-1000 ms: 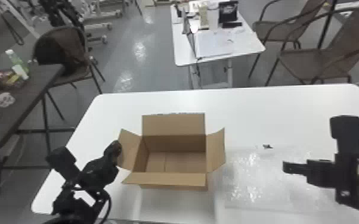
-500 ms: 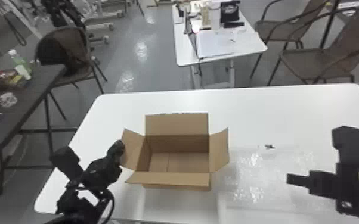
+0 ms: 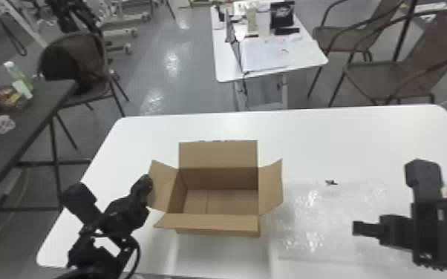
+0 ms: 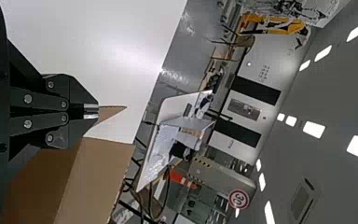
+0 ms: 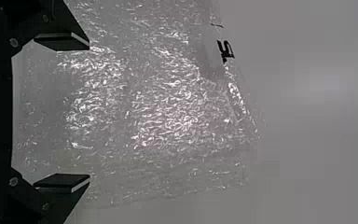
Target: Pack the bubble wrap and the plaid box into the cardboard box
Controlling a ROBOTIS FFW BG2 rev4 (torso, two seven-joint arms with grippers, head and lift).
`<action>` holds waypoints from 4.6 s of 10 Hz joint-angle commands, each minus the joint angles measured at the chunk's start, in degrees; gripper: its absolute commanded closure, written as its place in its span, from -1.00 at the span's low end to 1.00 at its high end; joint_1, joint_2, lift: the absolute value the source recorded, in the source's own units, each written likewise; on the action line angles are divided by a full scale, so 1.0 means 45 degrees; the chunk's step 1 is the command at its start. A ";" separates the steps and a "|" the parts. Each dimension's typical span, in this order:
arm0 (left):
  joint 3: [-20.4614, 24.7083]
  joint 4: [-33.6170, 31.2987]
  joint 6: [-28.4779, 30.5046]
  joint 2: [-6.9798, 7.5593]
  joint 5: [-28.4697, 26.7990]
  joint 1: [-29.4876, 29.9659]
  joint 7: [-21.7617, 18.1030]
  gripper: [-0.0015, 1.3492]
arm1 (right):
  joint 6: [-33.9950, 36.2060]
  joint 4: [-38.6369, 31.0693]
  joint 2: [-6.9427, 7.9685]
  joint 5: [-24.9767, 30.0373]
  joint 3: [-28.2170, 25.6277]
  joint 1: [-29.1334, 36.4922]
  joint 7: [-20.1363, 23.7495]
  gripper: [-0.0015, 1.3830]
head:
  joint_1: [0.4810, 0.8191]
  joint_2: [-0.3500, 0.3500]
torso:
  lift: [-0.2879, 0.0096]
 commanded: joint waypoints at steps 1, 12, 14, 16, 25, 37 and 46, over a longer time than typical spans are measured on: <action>0.0005 0.0013 -0.0043 -0.0052 -0.0006 -0.0003 -0.0001 0.81 | -0.0110 0.0119 -0.0043 0.0127 0.0106 -0.0002 -0.0001 -0.60 | 0.27 0.63 | 0.51; -0.0092 0.0209 -0.0239 -0.0052 0.0033 0.0036 -0.0001 0.81 | 0.0613 0.0080 -0.0316 0.0029 -0.0461 -0.0959 0.2987 0.86 | 0.27 0.70 | 0.51; -0.0092 0.0209 -0.0239 -0.0052 0.0033 0.0055 0.0019 0.81 | 0.1121 -0.0838 -0.0395 -0.2959 -0.1672 -0.0549 0.0565 0.86 | 0.27 0.64 | 0.51; -0.0092 0.0209 -0.0258 -0.0052 0.0053 0.0075 -0.0001 0.81 | 0.1590 -0.1854 -0.0590 -0.6240 -0.2863 -0.0334 -0.2267 0.86 | 0.27 0.60 | 0.51; -0.0346 0.0326 -0.0121 -0.0052 -0.0064 -0.0121 0.0039 0.81 | 0.1765 -0.3611 -0.1078 -1.2510 -0.3683 -0.2268 -0.6388 0.86 | 0.27 0.47 | 0.51; -0.0737 0.0502 -0.0278 -0.0052 0.0014 -0.0257 0.0214 0.81 | 0.0340 0.1916 -0.0141 -0.9424 0.1258 -0.3420 0.2284 0.86 | 0.27 1.00 | 0.51; -0.0815 0.0560 -0.0395 -0.0052 0.0170 -0.0199 0.0214 0.81 | -0.3723 0.6369 0.0191 0.0439 0.3953 -0.4143 1.4179 -0.70 | 0.27 1.00 | 0.51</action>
